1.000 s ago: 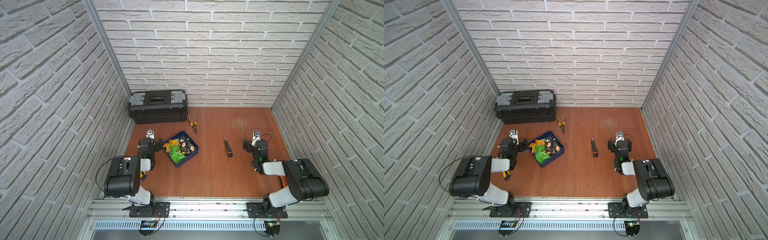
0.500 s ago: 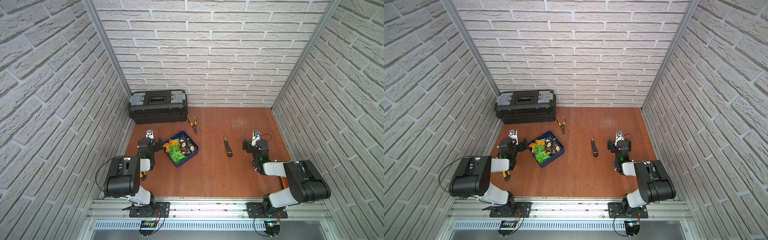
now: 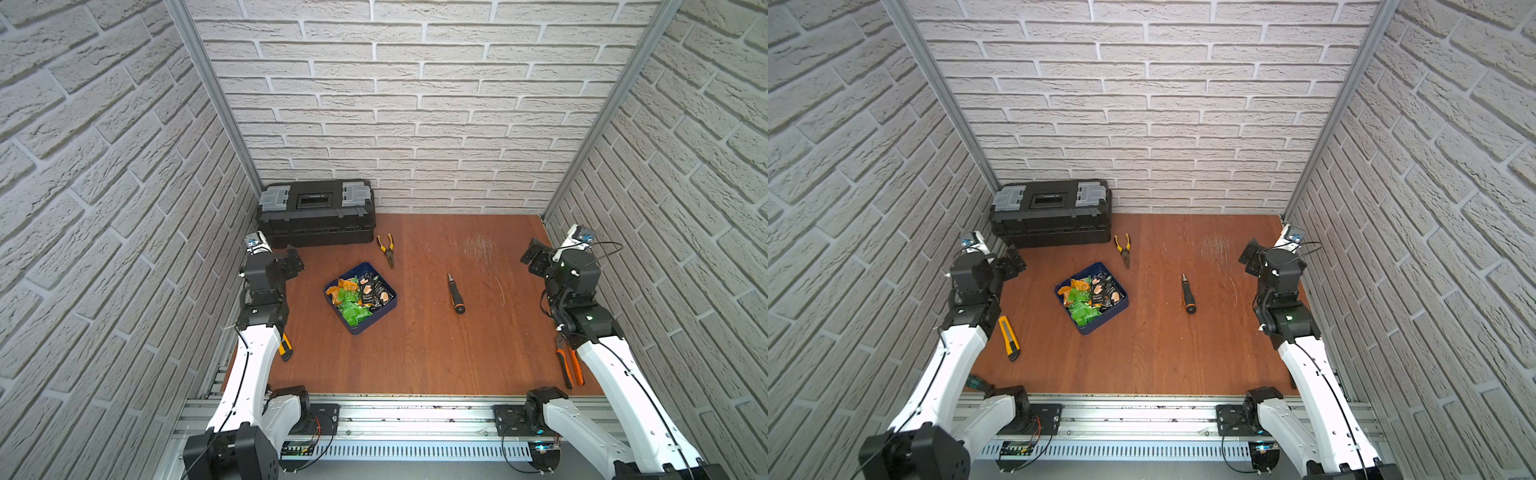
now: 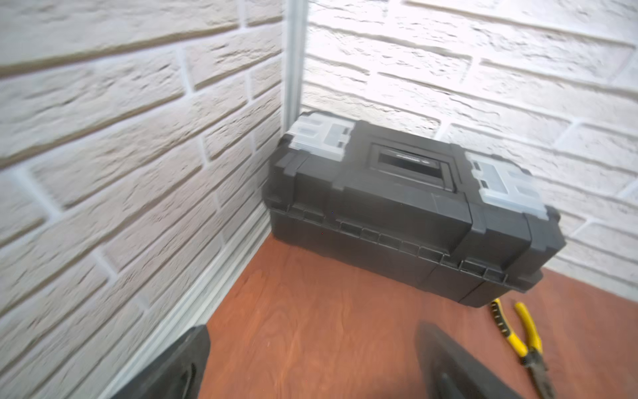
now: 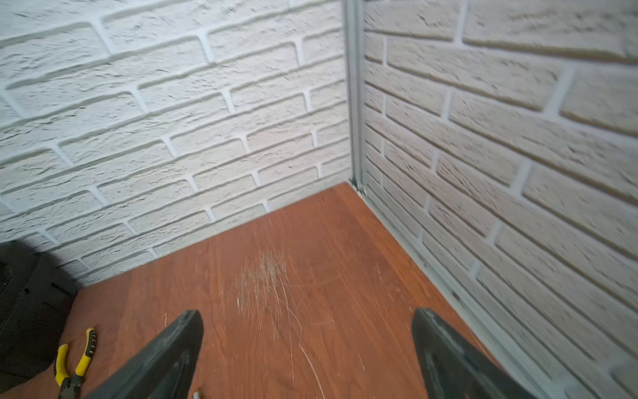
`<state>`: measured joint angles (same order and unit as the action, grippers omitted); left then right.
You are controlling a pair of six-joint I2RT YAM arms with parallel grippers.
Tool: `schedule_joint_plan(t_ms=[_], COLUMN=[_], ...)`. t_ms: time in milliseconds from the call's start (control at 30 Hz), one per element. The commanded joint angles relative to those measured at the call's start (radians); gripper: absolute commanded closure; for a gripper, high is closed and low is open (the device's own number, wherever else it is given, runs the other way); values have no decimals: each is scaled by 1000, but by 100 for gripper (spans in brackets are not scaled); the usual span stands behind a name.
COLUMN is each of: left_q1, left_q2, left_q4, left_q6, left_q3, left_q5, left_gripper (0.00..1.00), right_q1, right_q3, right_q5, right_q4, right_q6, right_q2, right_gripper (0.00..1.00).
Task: Take the cookies out of the storage box
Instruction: Pick up the cookie from the storage box.
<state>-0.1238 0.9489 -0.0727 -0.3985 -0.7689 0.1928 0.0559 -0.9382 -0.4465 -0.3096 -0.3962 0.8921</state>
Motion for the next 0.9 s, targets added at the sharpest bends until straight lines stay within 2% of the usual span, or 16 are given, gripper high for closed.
schedule_joint_plan(t_ms=[0,67,167,267,400,567,700,867], left_q1=[-7,-4,28,86,131,139,137,121], left_q2=[-46,-74,-107,-128,-138,-162,-170,-172], left_q4=[-340,-417,-523,-604,-632,-576,-527,-498], left_q6=[-198,-256,-323,-380,-448,-525,-570,-604], left_q3=[-6,-10,-8,12,67,153,192,221], left_q5=[-86,-157,-211,-229,-283,-316,-330,-342], left_gripper=[2,2,2,2,2,2,5,9], right_q1=[-4,-2,26,129,348,593,712,790], right_q3=[-27,-49,-95,-161,-299,-479,-664,-935], right_q5=[95,256,429,494,456,414,391,408], right_q4=[-344,-347,-368,-416,-505,-534,-569,-675], right_q6=[-171,-189,-230,-241,-232,-245,-205,-163], right_q2=[20,30,79,163,315,545,754,1047], right_gripper=[7,15,26,32,33,32,32,32])
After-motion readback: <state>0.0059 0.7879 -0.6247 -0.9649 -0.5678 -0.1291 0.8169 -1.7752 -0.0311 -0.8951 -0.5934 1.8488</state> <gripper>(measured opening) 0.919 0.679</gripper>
